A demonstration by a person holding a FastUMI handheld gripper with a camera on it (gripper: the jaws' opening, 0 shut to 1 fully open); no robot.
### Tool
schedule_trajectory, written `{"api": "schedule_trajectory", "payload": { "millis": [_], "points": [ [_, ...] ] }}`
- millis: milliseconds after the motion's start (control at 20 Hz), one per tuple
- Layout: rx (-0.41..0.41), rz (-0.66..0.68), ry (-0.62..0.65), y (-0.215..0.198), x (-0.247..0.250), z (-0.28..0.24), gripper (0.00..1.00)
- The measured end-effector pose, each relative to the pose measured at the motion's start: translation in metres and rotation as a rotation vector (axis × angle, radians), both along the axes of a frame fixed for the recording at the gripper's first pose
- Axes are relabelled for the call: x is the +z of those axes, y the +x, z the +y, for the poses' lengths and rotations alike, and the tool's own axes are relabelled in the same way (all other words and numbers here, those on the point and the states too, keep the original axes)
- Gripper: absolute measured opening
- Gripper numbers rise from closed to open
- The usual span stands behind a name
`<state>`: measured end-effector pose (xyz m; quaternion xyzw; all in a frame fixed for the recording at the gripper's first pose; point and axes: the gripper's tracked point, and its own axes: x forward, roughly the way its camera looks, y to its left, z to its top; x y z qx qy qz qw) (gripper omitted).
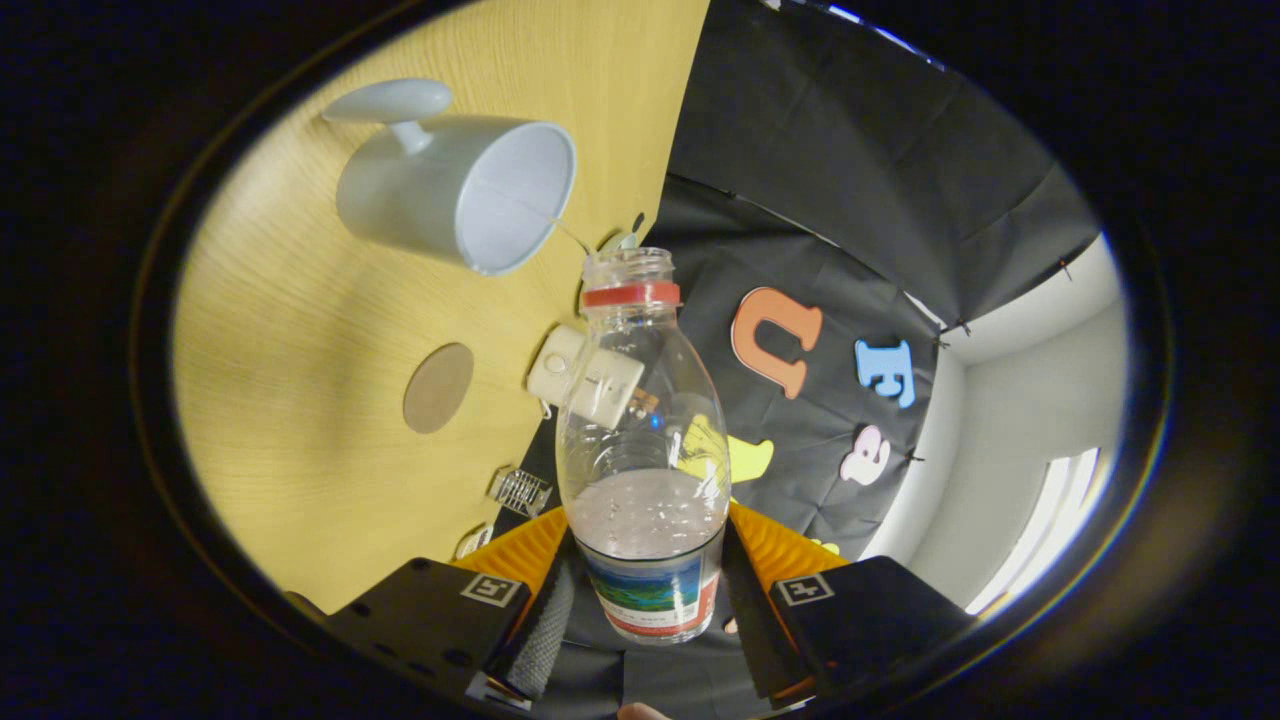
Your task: Take the bottle from table, then pour the juice into the cup, finally place the bottle on the coaster
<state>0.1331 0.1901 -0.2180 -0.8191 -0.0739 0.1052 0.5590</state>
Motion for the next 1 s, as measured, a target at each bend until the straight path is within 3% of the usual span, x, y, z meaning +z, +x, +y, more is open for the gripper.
{"api": "schedule_trajectory", "payload": {
  "millis": [1000],
  "points": [
    [0.069, -0.072, -0.086, -0.002, 0.016, 0.012, 0.77]
  ]
}}
